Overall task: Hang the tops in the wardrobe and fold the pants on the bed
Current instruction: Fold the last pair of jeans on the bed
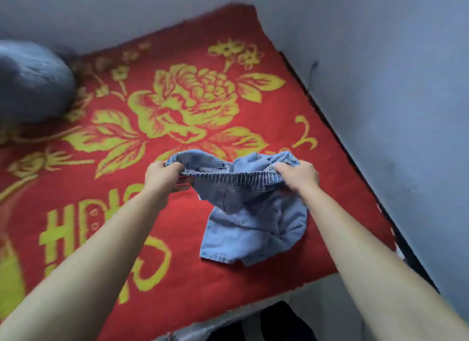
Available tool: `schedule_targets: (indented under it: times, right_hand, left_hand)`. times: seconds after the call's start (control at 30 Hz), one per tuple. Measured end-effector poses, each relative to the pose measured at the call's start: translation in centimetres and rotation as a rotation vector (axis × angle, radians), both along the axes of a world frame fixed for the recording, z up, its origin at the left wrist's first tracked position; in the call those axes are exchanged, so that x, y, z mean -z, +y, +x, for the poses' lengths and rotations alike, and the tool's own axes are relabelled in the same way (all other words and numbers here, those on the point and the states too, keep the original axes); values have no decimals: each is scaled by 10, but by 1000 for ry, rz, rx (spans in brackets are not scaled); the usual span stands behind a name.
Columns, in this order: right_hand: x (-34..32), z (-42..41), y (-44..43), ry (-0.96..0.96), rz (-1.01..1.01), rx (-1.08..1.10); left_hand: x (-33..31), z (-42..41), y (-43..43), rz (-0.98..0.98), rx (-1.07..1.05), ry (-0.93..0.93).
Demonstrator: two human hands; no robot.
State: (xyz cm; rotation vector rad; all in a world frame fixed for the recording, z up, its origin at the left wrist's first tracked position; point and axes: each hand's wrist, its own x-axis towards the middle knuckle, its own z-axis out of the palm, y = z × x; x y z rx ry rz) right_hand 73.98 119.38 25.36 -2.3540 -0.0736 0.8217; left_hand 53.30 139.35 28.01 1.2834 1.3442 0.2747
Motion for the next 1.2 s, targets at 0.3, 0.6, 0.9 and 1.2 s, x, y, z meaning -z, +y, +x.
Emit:
schedule_targets:
  times: [0.3,0.6,0.9,1.2]
  right_hand:
    - [-284,-22,69,145,937,292]
    - [-424,-75,68,-376,783,-193]
    - [-429,-112,57,-180,804,-102]
    - [-350,-115,32,-4,434,-444]
  left_hand:
    - [-274,-47,34,278,-234,-396]
    - [-417,-130,34,654,-75,-494]
    - [-401,-159,42,468,-205,-550]
    - [-318,-193,25,712,335,241]
